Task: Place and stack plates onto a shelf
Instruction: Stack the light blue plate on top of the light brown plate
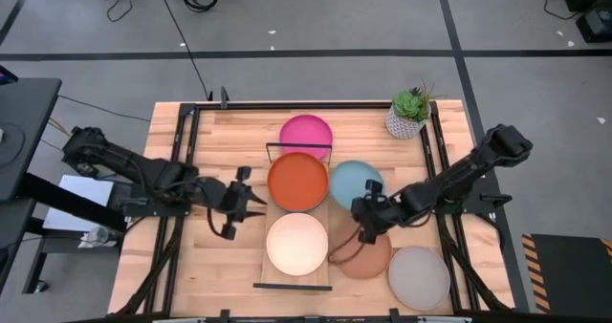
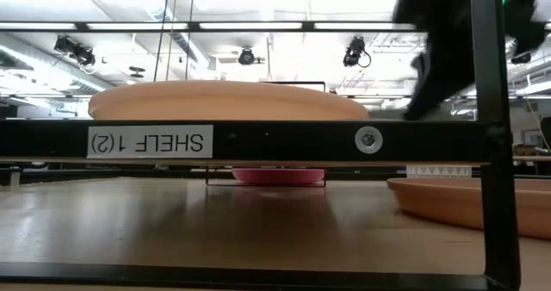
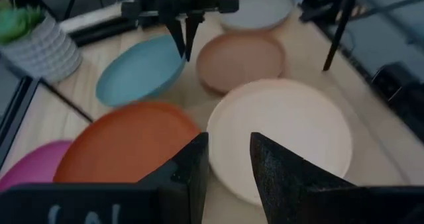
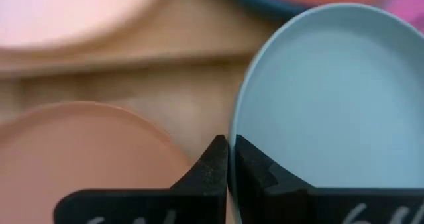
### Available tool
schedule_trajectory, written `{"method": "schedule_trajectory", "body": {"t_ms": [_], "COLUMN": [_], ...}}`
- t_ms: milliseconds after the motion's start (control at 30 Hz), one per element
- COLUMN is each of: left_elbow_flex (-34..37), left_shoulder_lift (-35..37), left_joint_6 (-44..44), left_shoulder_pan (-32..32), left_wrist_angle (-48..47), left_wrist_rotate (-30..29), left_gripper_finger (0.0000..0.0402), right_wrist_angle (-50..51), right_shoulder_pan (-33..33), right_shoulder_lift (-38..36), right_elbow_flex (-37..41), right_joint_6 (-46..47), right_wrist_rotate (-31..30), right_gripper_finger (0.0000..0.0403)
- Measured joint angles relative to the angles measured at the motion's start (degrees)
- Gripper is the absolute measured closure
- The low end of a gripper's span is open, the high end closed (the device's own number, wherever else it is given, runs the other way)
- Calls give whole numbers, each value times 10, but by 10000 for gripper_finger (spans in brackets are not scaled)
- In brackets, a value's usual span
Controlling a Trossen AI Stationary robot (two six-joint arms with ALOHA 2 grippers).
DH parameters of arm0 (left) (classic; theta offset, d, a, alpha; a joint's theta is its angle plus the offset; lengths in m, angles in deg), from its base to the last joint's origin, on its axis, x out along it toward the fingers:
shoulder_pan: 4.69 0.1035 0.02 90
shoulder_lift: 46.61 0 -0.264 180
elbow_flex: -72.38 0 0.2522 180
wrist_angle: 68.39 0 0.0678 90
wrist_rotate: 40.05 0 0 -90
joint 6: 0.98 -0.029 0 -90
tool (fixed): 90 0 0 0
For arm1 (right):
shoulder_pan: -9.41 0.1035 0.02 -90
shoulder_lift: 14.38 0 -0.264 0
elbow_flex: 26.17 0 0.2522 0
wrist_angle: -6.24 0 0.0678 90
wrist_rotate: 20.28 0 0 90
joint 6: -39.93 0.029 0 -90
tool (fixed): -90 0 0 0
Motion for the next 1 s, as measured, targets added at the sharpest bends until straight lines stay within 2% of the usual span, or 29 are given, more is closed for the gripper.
{"method": "schedule_trajectory", "body": {"t_ms": [200,300,400,500,667,767,867,1000], "left_elbow_flex": [-24,-45,-57,-57,-57,-57,-57,-57], "left_shoulder_lift": [0,0,0,0,0,0,0,0], "left_joint_6": [33,61,91,119,124,124,124,123], "left_shoulder_pan": [-21,-29,-38,-41,-40,-40,-40,-40], "left_wrist_angle": [10,8,6,-9,-56,-60,-61,-71], "left_wrist_rotate": [-1,-1,-3,-5,-29,-33,-33,-34], "left_gripper_finger": [283,283,283,283,283,283,283,283], "right_wrist_angle": [117,168,155,109,31,12,2,-45], "right_shoulder_pan": [66,83,96,102,83,75,68,51], "right_shoulder_lift": [46,72,102,132,172,187,189,189], "right_elbow_flex": [-131,-186,-220,-237,-241,-241,-241,-241], "right_joint_6": [-21,-10,-91,-197,-358,-444,-499,-533], "right_wrist_rotate": [-74,-79,-71,-34,61,87,119,195], "right_gripper_finger": [388,388,388,388,388,388,382,377]}}
